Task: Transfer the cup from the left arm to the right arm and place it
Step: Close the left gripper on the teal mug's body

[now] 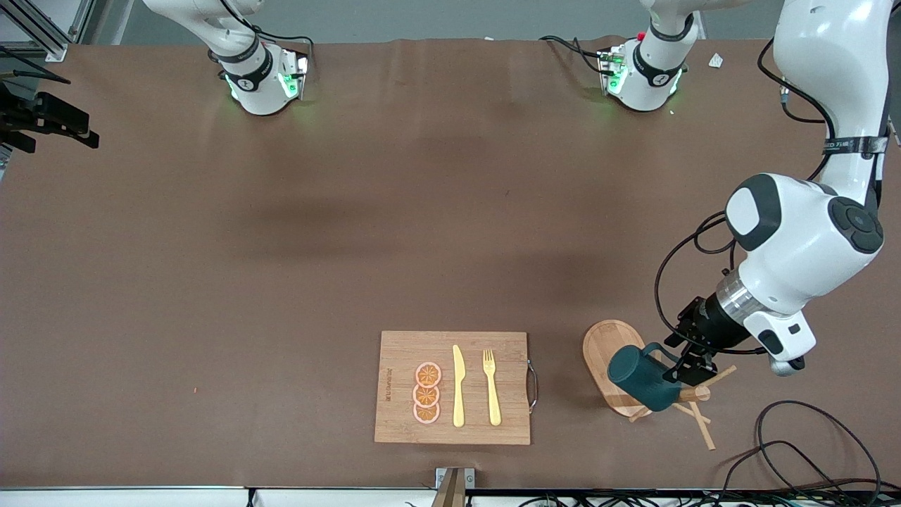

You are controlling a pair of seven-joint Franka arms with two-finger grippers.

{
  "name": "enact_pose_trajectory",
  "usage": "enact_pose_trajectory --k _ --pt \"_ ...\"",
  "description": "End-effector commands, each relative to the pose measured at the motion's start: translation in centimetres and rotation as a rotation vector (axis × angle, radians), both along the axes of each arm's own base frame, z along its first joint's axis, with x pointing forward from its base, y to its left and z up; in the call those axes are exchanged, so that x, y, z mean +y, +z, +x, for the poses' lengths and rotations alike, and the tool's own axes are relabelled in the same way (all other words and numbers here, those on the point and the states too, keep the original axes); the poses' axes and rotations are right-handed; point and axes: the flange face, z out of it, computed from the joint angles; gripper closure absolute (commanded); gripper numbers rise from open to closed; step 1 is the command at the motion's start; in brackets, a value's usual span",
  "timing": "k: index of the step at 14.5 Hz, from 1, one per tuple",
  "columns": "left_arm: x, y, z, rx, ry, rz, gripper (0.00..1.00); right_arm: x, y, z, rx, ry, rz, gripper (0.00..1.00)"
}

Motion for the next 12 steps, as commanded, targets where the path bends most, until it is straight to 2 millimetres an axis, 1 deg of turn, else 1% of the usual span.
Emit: enact_pose_trajectory --k 1,3,5,7,9,10,11,12 --pt "-0.6 -0.1 0.3 -0.006 0.015 -0.022 0.37 -0.2 0.4 -0.7 -0.008 -0.007 0.008 0.00" --pt "-0.7 -0.2 0.3 -0.003 0.016 -0.023 0.49 -0.1 0.5 -0.7 -0.008 -0.006 0.008 0.00" --pt "-0.8 -0.4 0.2 0.004 0.025 -0.026 0.61 -0.4 0.6 -0.8 -0.009 -0.012 0.008 0.00" --pt "-0.8 -0.2 0.1 0.007 0.038 -0.030 0.73 -0.7 0.6 -0.8 -0.012 -0.018 0.009 0.00" --pt "-1.4 0.1 -0.2 0.007 0.031 -0.036 0.86 -0.7 0.6 -0.7 -0.014 -0.018 0.008 0.00" --pt "-1.9 0.3 -0.3 0.005 0.026 -0.040 0.95 -0.7 0.6 -0.8 -0.011 -0.018 0.009 0.00" --pt "-2.3 0.6 -0.4 0.001 0.018 -0.043 0.99 -0.7 0.6 -0.8 -0.011 -0.018 0.009 0.00" --pt "-2.4 0.9 -0.5 -0.001 0.017 -0.048 0.99 -0.8 0.6 -0.7 -0.014 -0.020 0.008 0.00"
